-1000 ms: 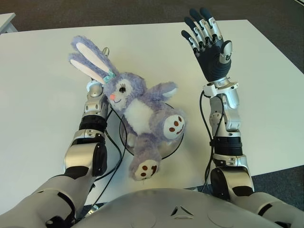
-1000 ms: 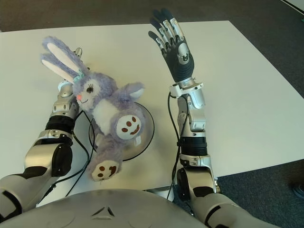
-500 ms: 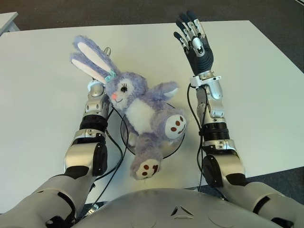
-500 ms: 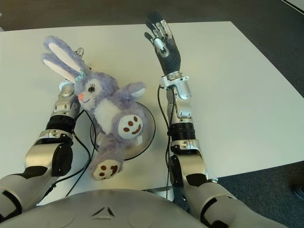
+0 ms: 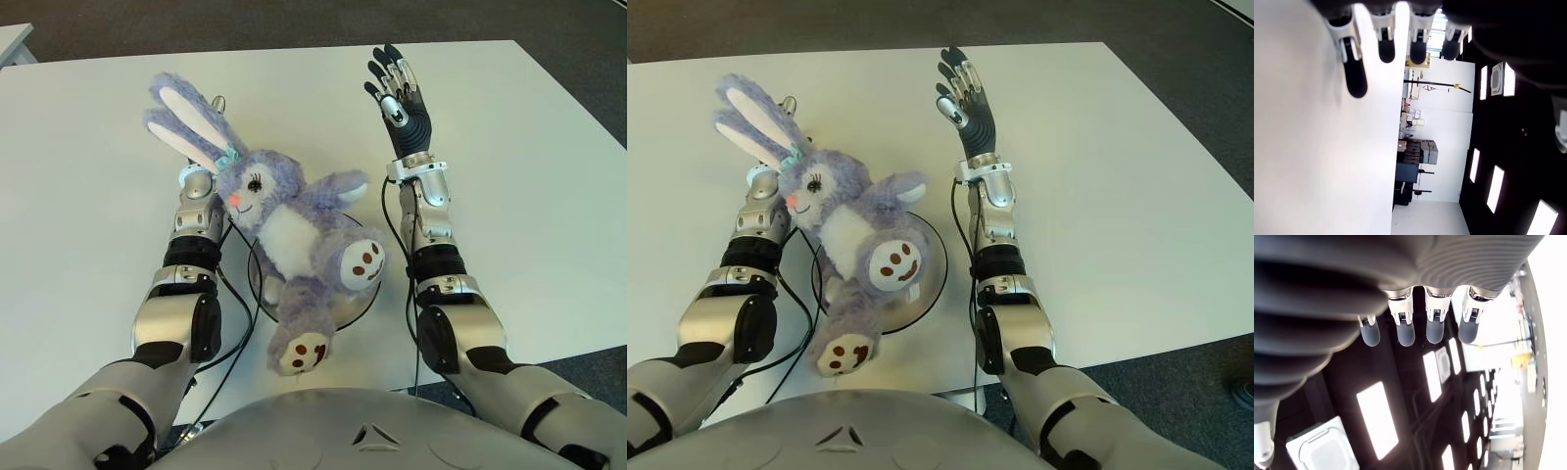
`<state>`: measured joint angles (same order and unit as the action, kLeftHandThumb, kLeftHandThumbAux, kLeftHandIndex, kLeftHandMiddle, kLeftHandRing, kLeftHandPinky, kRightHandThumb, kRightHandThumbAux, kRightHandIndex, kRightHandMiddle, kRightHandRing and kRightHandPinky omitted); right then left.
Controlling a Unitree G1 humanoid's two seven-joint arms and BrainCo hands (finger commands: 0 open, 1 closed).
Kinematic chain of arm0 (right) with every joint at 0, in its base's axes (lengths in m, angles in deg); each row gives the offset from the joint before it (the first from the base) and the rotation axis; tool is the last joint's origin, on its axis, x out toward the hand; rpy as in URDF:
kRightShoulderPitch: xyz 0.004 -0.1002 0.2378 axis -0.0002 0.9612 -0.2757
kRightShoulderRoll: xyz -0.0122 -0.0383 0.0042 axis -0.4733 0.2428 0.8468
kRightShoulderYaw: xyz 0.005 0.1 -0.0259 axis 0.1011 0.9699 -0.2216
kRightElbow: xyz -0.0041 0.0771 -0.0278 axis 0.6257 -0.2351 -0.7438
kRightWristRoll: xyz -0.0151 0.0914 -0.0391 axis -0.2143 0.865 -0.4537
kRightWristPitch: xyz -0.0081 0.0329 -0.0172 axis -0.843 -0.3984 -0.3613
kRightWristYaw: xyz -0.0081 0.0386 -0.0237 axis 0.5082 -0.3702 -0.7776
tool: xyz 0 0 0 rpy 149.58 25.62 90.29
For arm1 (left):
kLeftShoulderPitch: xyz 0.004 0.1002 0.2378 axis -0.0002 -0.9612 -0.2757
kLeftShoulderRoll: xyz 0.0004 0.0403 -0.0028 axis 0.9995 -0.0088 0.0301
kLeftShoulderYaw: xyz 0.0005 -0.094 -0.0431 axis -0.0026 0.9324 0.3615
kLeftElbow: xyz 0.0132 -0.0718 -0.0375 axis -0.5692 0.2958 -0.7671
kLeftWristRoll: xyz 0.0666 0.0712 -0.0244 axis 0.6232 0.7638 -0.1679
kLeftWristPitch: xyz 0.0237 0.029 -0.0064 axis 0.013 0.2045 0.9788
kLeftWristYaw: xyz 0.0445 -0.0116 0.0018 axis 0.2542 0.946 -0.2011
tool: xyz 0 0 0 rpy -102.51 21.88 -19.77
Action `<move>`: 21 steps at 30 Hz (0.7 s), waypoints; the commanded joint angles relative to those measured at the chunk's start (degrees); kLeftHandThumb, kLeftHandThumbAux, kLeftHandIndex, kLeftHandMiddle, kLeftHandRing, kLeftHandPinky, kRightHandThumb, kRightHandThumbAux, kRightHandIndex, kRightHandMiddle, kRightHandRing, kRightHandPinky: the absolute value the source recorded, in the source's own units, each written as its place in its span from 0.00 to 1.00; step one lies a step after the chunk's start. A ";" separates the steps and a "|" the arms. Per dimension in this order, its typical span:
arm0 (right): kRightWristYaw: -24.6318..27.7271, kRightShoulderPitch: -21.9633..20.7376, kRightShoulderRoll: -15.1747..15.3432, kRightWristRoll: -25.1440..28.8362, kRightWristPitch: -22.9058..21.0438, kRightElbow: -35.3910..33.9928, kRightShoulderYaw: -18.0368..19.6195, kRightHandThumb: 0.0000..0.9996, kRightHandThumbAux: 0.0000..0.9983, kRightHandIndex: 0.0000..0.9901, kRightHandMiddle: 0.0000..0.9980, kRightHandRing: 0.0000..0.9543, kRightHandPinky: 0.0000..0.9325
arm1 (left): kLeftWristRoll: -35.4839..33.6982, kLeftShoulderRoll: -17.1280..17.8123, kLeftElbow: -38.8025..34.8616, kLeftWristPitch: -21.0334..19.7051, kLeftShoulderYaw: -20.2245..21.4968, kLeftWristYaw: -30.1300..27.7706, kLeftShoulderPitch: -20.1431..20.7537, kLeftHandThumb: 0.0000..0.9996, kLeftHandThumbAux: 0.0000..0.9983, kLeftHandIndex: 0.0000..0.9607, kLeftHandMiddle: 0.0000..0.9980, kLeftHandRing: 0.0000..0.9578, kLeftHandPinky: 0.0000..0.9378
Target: Put the doll into the plate.
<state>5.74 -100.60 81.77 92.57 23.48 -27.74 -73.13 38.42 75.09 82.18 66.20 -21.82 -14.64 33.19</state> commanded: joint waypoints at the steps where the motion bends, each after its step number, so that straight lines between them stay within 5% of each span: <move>1: -1.84 -2.47 -0.47 -1.25 2.30 5.72 0.76 0.00 0.61 0.04 0.00 0.00 0.00 | 0.19 -0.40 1.43 -1.74 -0.13 0.47 -1.85 0.00 0.39 0.00 0.08 0.05 0.00; 21: -4.32 -9.88 1.29 -2.23 6.52 24.01 3.95 0.00 0.64 0.02 0.00 0.00 0.00 | 0.14 -0.10 1.33 -0.74 -0.21 -0.39 -2.45 0.00 0.38 0.00 0.09 0.06 0.00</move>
<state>1.77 -109.44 82.72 90.92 29.43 -6.02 -69.64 38.42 75.09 82.14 66.60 -21.85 -14.65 33.03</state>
